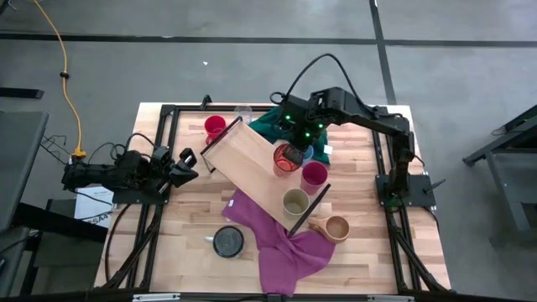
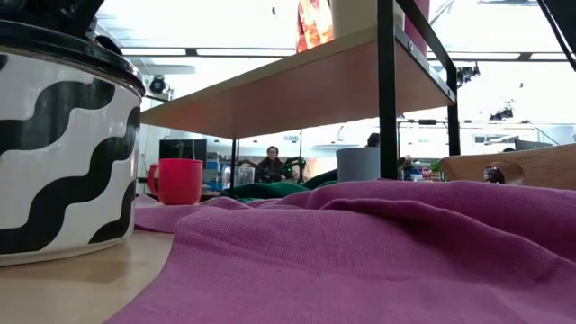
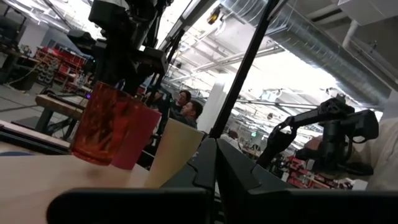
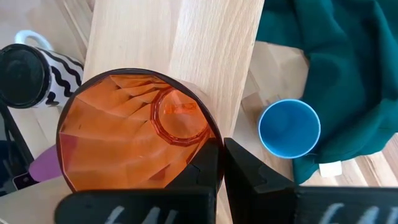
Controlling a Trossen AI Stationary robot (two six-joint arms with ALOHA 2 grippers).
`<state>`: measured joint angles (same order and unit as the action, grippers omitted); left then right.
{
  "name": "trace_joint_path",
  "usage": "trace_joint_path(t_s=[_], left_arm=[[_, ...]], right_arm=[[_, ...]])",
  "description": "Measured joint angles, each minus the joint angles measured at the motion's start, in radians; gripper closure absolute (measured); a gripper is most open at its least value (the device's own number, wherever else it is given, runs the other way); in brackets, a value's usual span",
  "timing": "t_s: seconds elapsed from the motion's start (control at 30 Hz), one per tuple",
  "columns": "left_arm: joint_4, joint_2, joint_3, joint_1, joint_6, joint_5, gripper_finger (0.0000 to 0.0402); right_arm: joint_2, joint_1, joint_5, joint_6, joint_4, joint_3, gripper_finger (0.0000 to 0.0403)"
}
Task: Stack small to large cups/mugs on shelf
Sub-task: Put the orange cup on the shelf
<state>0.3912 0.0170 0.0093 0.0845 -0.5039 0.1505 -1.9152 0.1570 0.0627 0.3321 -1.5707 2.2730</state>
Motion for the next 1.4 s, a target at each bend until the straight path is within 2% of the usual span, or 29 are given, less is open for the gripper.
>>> trace_joint_path(t_s=[1.4], left_arm=[[0.000,0.000,0.000,0.000,-0.001,0.000,0.0401]], right_arm=[[-0.003,0.006,0.046,0.008,0.000,-0.046,0.0403]])
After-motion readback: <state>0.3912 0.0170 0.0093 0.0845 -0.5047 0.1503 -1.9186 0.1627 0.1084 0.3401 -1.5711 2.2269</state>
